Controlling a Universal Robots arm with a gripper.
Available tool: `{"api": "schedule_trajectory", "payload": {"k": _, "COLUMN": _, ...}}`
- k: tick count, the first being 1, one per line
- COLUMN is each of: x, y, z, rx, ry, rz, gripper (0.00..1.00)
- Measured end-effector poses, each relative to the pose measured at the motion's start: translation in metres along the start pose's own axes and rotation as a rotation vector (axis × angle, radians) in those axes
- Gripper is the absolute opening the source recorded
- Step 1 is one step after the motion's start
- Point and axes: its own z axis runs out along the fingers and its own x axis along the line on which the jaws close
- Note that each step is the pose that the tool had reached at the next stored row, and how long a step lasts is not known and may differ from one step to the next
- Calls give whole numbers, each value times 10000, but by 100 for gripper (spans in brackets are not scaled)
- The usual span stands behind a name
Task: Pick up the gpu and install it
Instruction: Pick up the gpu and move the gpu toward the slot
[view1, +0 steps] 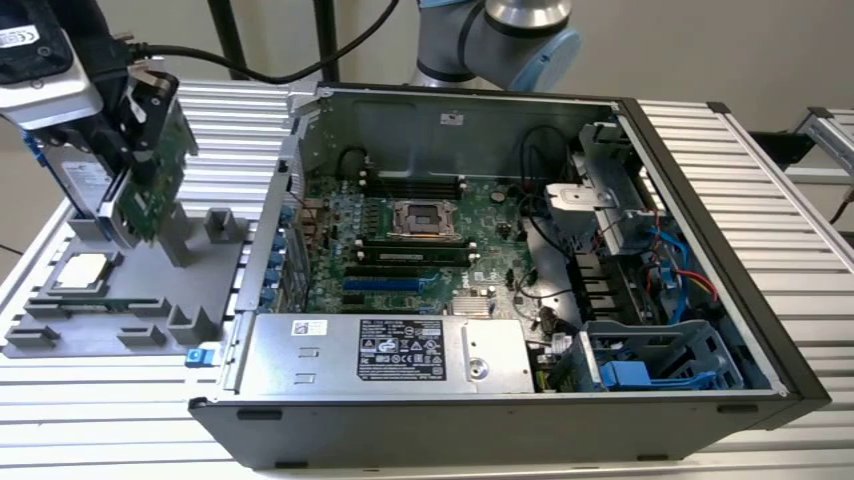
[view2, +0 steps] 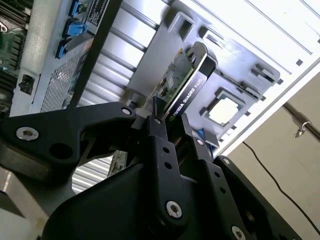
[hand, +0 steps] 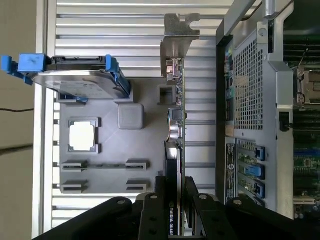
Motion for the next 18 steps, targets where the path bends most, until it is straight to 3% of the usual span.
{"api": "schedule_trajectory", "payload": {"k": 18, "x": -4, "y": 17, "z": -197, "rx": 0, "ry": -1, "rz": -2, "gripper": 0}}
